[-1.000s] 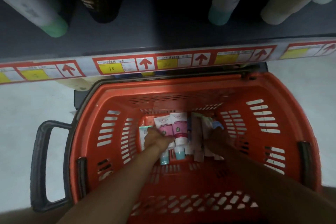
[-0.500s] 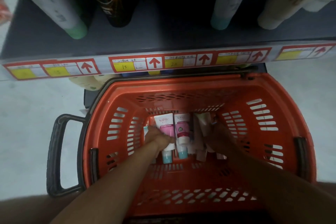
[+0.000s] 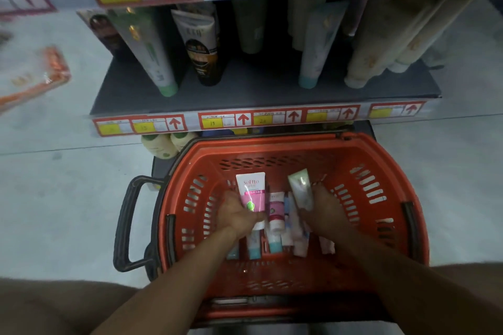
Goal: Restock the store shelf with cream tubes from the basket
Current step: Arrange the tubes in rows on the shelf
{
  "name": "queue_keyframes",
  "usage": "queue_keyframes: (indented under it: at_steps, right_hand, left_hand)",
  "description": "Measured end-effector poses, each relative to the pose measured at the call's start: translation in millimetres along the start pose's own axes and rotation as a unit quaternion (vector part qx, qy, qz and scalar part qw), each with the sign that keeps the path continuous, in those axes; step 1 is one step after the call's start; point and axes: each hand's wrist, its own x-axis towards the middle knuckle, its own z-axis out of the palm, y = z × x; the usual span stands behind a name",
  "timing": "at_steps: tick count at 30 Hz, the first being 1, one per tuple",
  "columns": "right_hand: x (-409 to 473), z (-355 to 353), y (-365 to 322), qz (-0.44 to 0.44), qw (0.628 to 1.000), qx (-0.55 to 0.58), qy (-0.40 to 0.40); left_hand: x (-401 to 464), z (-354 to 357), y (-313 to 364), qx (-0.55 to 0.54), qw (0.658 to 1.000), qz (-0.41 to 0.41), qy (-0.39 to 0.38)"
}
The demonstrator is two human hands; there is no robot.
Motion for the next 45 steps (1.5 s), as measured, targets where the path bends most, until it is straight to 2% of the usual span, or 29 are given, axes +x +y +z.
queue_keyframes:
  at_steps: [13, 21, 27, 34, 45]
  right_hand:
    - [-54, -66, -26, -0.062, 0.991, 0.051, 0.104]
    - [-96, -119, -66, -0.123, 0.968, 0.106, 0.190]
    - [-122, -165, -107, -0.150, 0.950, 0.135, 0.239]
    - [-139, -215, -158, -0.209, 0.929, 0.113, 0.285]
    - [-149, -297, -233, -0.297, 0.878, 0.140, 0.349]
  left_hand:
    - [-78, -35, 39, -0.013, 0.992, 0.122, 0.035]
    - [-125, -68, 82, -0.030, 0.973, 0.218, 0.074]
    - [-157, -93, 121, -0.054, 0.952, 0.284, 0.101]
    - [-191, -126, 169, -0.059, 0.917, 0.365, 0.150]
    - [-211, -183, 249, -0.111, 0.866, 0.437, 0.216]
